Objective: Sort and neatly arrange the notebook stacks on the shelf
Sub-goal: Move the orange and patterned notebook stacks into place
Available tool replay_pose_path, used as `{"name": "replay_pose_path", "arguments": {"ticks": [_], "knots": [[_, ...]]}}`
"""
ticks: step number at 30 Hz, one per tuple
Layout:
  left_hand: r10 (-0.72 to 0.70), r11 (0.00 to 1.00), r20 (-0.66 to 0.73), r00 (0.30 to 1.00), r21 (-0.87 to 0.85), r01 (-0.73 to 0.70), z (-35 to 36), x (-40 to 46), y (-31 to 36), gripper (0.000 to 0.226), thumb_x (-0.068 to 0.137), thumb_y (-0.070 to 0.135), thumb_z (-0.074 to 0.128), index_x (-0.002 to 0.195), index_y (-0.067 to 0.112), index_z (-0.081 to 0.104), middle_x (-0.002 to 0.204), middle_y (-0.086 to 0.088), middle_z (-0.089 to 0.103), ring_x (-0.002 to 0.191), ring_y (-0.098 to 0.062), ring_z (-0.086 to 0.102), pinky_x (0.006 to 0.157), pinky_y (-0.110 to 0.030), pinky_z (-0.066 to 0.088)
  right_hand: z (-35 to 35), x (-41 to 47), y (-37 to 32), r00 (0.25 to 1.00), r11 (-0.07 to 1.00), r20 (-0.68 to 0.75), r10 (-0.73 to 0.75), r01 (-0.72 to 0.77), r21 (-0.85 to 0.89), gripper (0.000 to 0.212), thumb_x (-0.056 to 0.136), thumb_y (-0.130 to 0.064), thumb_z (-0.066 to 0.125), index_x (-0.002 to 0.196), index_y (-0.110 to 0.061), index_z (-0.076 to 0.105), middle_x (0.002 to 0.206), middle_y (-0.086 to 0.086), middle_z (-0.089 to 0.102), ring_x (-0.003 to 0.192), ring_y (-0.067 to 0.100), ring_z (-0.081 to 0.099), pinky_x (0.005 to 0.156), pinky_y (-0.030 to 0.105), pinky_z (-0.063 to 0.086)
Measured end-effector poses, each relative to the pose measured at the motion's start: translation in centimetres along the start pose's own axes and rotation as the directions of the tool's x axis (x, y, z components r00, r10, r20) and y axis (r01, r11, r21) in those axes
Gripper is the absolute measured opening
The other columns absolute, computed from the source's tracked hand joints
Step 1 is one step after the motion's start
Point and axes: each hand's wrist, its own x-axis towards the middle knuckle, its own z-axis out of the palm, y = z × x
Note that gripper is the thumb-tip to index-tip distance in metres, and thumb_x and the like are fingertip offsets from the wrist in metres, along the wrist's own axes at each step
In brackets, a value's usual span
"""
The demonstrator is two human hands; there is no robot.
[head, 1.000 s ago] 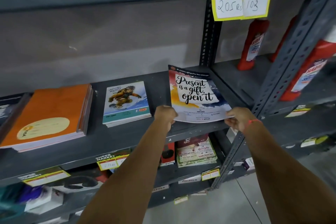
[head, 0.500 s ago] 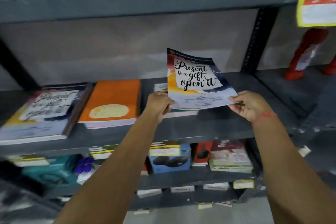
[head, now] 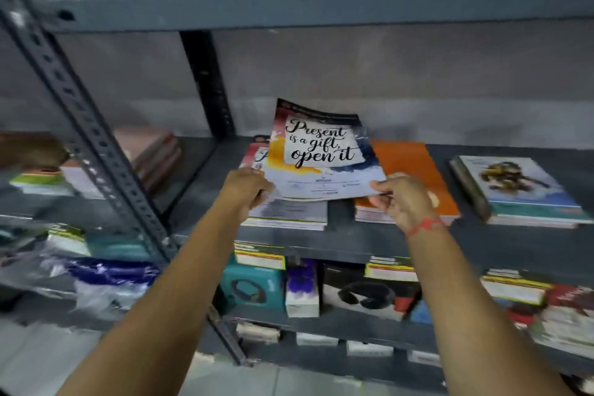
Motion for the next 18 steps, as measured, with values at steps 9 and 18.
{"name": "replay_pose_path", "arguments": {"ticks": [9, 18], "knots": [[-0.034, 0.989, 0.017, 0.999, 0.145, 0.031, -7.3, 4.0, -4.1, 0.047, 0.071, -0.016, 0.059, 0.044, 0.011, 0.032, 0.023, 0.006, 0.036, 0.022, -0.007, 0.035, 0.027, -0.008, 0.024, 7.9, 1.0, 6.6, 0.991, 0.980, -0.133, 0.016, -0.042, -0.196, 0.024, 0.084, 0.003, 0.060, 0.071, -0.012, 0.046, 0.068, 0.006, 0.056, 0.049, 0.013, 0.052, 0.039, 0.014, 0.047], [0.031, 0.991, -0.037, 0.999, 0.131, -0.026, -7.3, 5.5, -7.1, 0.039, 0.069, 0.005, 0.063, 0.108, 0.007, 0.061, 0.118, -0.018, 0.061, 0.108, -0.033, 0.055, 0.083, -0.034, 0.043, 6.8, 1.4, 9.2, 0.973, 0.771, -0.095, -0.209, 0.104, -0.628, 0.020, 0.079, -0.020, 0.067, 0.094, -0.013, 0.054, 0.083, 0.000, 0.056, 0.077, 0.018, 0.053, 0.056, 0.021, 0.034]]}}
